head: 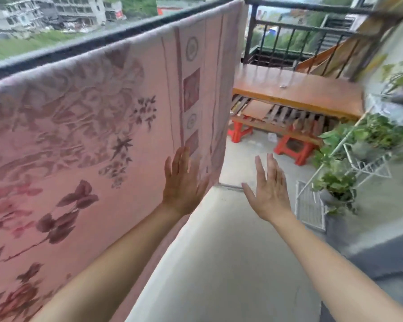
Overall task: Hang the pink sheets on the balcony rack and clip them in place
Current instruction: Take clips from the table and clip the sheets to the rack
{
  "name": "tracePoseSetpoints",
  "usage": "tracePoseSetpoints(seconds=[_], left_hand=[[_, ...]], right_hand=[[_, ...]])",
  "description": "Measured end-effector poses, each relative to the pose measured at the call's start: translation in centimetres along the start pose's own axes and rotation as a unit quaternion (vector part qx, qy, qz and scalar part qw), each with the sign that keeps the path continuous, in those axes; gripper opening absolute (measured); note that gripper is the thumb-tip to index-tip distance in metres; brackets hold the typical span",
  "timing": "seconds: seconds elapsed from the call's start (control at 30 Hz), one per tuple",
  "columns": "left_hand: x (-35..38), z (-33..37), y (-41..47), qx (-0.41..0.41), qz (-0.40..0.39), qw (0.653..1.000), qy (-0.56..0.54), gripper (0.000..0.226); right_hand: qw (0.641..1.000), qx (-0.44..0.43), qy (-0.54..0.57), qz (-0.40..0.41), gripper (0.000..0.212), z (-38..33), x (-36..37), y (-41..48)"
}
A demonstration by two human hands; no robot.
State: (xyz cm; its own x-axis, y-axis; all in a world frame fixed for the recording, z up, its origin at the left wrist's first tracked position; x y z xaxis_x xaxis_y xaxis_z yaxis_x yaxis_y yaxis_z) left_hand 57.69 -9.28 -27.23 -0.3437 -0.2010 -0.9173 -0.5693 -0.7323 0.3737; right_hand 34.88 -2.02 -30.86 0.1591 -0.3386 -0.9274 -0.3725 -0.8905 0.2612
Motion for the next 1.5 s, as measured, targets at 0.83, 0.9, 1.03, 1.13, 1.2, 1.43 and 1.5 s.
tracePoseSetpoints(seconds=[0.83, 0.9, 1.03, 1.13, 1.2, 1.43, 1.5], left_hand=[[19.0, 1.5, 56.7, -0.008, -0.086, 0.996, 0.017, 0.072], [20.5, -1.7, 60.0, -0.026, -0.091, 0.995, 0.013, 0.073], [23.8, -6.4, 67.3, -0.028, -0.092, 0.995, 0.011, 0.074], [25.1, -9.5, 72.4, -0.033, -0.107, 0.994, 0.005, 0.073], [25.9, -10.6, 76.5, -0.025, -0.123, 0.992, 0.006, 0.071], [29.0, -9.3, 85.5, 0.011, -0.186, 0.982, -0.011, 0.068], [30.8, -8.1, 86.9, 0.015, -0.204, 0.979, -0.012, 0.068]], right_hand=[[0.989, 0.139, 0.016, -0.036, 0.082, 23.6, 2.6, 51.7], [0.99, 0.132, 0.005, -0.047, 0.083, 22.2, 4.1, 56.2], [0.988, 0.138, -0.013, -0.062, 0.083, 21.0, 7.1, 64.3], [0.986, 0.142, -0.036, -0.074, 0.081, 19.7, 8.3, 69.5], [0.984, 0.152, -0.04, -0.079, 0.079, 19.7, 8.5, 73.7], [0.976, 0.18, -0.034, -0.114, 0.075, 22.7, 9.2, 81.7], [0.975, 0.173, -0.036, -0.137, 0.073, 24.3, 10.2, 83.0]])
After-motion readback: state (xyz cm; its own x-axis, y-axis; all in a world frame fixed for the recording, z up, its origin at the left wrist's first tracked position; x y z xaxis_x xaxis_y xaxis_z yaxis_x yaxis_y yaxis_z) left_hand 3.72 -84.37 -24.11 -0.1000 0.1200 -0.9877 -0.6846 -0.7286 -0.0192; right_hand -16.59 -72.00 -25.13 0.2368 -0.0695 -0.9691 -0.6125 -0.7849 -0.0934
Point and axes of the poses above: each hand's wrist, its own y-axis towards the middle knuckle, its own x-axis out of the palm, z = x × y, the point moved 5 cm from there along y, towards the middle knuckle, and after that the axes turned 7 degrees about x, right-handed, at the moved point
